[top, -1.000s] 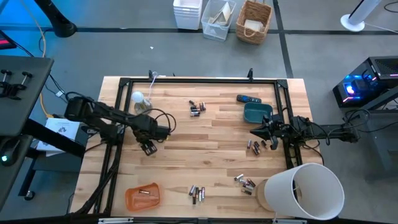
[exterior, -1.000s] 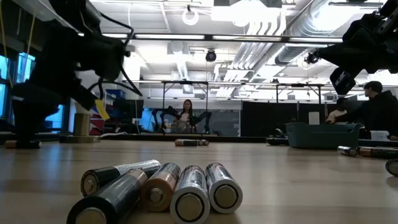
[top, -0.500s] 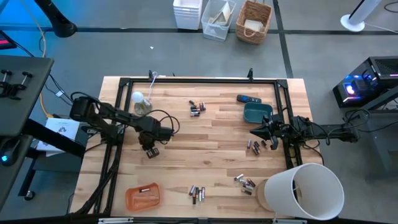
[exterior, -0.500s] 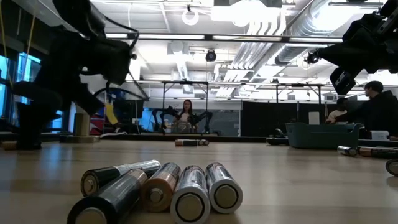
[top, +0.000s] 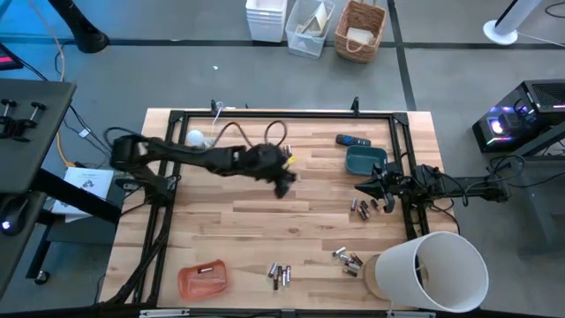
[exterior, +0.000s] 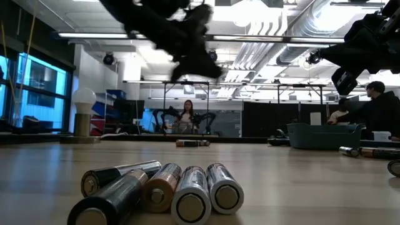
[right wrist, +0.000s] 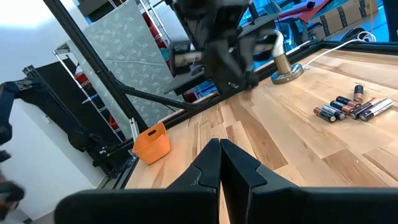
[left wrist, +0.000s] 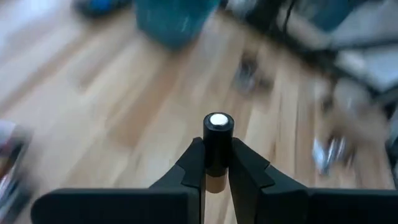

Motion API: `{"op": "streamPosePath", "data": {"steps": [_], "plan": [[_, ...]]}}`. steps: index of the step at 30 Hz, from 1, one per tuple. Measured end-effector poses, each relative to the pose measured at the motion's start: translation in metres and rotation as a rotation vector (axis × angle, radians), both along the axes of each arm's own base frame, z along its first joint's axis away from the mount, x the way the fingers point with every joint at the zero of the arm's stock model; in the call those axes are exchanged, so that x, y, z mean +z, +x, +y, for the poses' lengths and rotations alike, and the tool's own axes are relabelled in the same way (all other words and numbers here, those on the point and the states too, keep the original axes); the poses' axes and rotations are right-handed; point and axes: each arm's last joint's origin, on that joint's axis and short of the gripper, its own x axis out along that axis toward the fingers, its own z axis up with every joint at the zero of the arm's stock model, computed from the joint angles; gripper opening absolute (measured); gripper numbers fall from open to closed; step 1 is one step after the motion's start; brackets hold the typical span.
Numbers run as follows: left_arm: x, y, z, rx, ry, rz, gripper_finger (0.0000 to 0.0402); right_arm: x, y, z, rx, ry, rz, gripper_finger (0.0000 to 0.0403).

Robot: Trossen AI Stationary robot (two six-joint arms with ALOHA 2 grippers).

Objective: Sort batteries
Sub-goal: Put the black battery into the blue bin

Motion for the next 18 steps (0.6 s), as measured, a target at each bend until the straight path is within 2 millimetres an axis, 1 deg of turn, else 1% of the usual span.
{"op": "streamPosePath", "data": {"steps": [3,7,9,12,16,18], "plan": [[0.004,0.035,0.013,0.01,0.027,-0.133,0.0031,0.0,0.0,0.0,0.0,0.0,0.0,0.0],[-0.013,0.077,0.027,0.016,0.056,-0.17,0.0031,0.0,0.0,0.0,0.0,0.0,0.0,0.0],[-0.015,0.096,0.034,0.016,0.076,-0.214,0.0031,0.0,0.0,0.0,0.0,0.0,0.0,0.0],[-0.019,0.12,0.044,0.025,0.093,-0.247,0.0031,0.0,0.0,0.0,0.0,0.0,0.0,0.0],[-0.04,0.145,0.056,0.039,0.093,-0.236,0.0031,0.0,0.0,0.0,0.0,0.0,0.0,0.0],[-0.044,0.155,0.06,0.037,0.093,-0.257,0.0031,0.0,0.0,0.0,0.0,0.0,0.0,0.0]]}}
